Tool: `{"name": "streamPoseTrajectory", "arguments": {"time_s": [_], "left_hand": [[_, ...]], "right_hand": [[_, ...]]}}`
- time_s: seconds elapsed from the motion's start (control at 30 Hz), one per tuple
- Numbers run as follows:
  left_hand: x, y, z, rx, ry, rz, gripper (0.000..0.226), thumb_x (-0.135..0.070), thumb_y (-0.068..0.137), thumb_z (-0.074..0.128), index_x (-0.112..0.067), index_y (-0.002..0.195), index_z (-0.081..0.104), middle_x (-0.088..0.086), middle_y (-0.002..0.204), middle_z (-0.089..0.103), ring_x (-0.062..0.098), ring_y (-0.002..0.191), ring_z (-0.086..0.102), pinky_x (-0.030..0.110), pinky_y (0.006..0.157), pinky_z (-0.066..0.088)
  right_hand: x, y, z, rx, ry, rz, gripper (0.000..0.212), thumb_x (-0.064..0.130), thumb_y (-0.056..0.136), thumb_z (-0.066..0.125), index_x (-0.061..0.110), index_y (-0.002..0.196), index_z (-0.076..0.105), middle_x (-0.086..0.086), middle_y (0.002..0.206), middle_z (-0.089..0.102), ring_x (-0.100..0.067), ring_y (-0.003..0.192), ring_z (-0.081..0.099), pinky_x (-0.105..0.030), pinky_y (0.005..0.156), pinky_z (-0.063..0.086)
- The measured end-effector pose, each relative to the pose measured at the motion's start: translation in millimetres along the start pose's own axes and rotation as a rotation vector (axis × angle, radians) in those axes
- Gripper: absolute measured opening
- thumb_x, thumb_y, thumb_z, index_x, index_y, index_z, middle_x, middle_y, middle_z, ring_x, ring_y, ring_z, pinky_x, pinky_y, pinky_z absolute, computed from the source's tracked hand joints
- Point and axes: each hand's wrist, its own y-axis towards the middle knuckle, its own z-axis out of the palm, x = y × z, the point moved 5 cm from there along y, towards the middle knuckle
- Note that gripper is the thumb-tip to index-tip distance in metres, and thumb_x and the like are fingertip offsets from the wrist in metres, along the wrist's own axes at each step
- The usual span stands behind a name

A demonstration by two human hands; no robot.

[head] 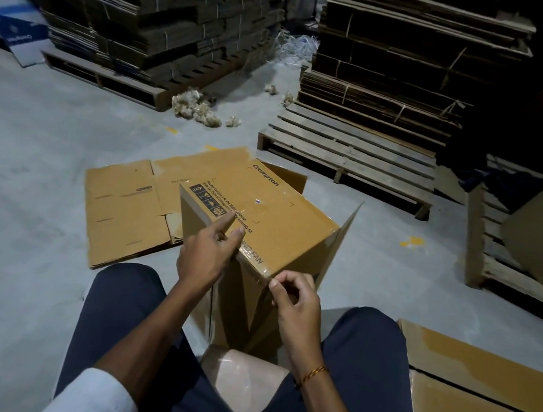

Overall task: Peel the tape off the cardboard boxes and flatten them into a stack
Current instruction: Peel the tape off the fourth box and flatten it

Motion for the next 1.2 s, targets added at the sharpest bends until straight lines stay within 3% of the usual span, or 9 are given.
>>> {"name": "streamPoseTrajectory", "arguments": {"time_s": [0.1, 0.3, 0.47, 0.6, 0.73, 0.83, 1.0, 1.1, 1.2], "left_hand": [[0, -1, 1, -0.003, 0.011, -0.001, 0.055, -0.071, 0.092, 0.046, -0.048, 0.142, 0.050, -0.007, 0.098, 0.071, 0.019, 0.089, 0.066, 0.041, 0.076, 0.058], [-5, 2, 2, -0.002, 0.034, -0.009, 0.051, -0.066, 0.094, 0.048, -0.047, 0.142, 0.050, -0.005, 0.095, 0.070, 0.017, 0.087, 0.063, 0.040, 0.077, 0.055], [-6, -1, -2, -0.004, 0.049, -0.002, 0.050, -0.061, 0.097, 0.048, -0.044, 0.144, 0.049, -0.011, 0.089, 0.062, 0.018, 0.091, 0.062, 0.041, 0.082, 0.054], [-11, -5, -3, -0.025, 0.087, -0.006, 0.048, -0.058, 0.099, 0.046, -0.044, 0.145, 0.047, -0.008, 0.067, 0.058, 0.008, 0.069, 0.057, 0.031, 0.064, 0.042], [-10, -12, -6, -0.022, 0.125, -0.008, 0.050, -0.059, 0.100, 0.043, -0.044, 0.148, 0.043, -0.010, 0.073, 0.060, 0.003, 0.068, 0.052, 0.029, 0.061, 0.039], [-8, -17, -4, 0.023, 0.109, -0.016, 0.053, -0.063, 0.098, 0.043, -0.046, 0.149, 0.041, -0.002, 0.097, 0.071, 0.014, 0.083, 0.060, 0.032, 0.071, 0.046], [-20, -33, 26, 0.231, 0.024, -0.024, 0.074, -0.072, 0.091, 0.047, -0.041, 0.155, 0.027, 0.006, 0.128, 0.068, 0.027, 0.113, 0.065, 0.047, 0.101, 0.050], [-33, -51, 52, 0.285, 0.136, 0.020, 0.087, -0.063, 0.093, 0.054, -0.039, 0.160, 0.004, 0.005, 0.120, 0.069, 0.024, 0.108, 0.066, 0.031, 0.086, 0.047], [-37, -60, 60, 0.231, 0.312, 0.076, 0.091, -0.060, 0.096, 0.052, -0.038, 0.158, -0.010, 0.006, 0.105, 0.071, 0.022, 0.094, 0.067, 0.031, 0.073, 0.046]], "right_hand": [[4, 5, -2, 0.070, -0.065, -0.004, 0.012, 0.016, 0.097, 0.063, 0.019, 0.086, 0.065, 0.003, 0.102, 0.056, -0.006, 0.088, 0.059, -0.023, 0.075, 0.051], [6, -1, 0, 0.103, 0.077, 0.138, 0.012, 0.010, 0.097, 0.058, 0.003, 0.088, 0.061, -0.012, 0.100, 0.068, -0.021, 0.095, 0.067, -0.026, 0.072, 0.057], [11, -7, -5, 0.020, 0.269, 0.180, 0.015, 0.009, 0.095, 0.065, 0.007, 0.107, 0.055, -0.011, 0.097, 0.076, -0.021, 0.092, 0.073, -0.030, 0.074, 0.057], [11, -10, 0, 0.066, 0.198, 0.175, 0.019, 0.019, 0.090, 0.075, 0.016, 0.106, 0.066, -0.010, 0.097, 0.071, -0.016, 0.086, 0.067, -0.027, 0.072, 0.057], [16, -7, -1, 0.061, -0.088, 0.021, 0.009, 0.019, 0.093, 0.070, 0.019, 0.083, 0.069, 0.000, 0.087, 0.067, -0.012, 0.084, 0.063, -0.025, 0.073, 0.054], [25, -1, -11, 0.061, -0.297, -0.123, 0.013, 0.018, 0.092, 0.070, 0.021, 0.080, 0.065, 0.006, 0.088, 0.063, -0.004, 0.084, 0.059, -0.016, 0.069, 0.046], [23, 13, -67, -0.138, -0.177, -0.048, 0.020, 0.011, 0.093, 0.068, 0.015, 0.074, 0.063, 0.009, 0.081, 0.071, -0.004, 0.083, 0.065, -0.031, 0.076, 0.054], [16, 17, -85, -0.079, -0.110, 0.041, 0.019, 0.010, 0.093, 0.066, 0.011, 0.075, 0.060, 0.010, 0.100, 0.075, -0.008, 0.101, 0.068, -0.039, 0.089, 0.056], [14, 13, -91, 0.028, -0.081, 0.068, 0.018, 0.007, 0.094, 0.065, 0.008, 0.077, 0.059, 0.007, 0.111, 0.074, -0.008, 0.111, 0.066, -0.027, 0.085, 0.056]]}}
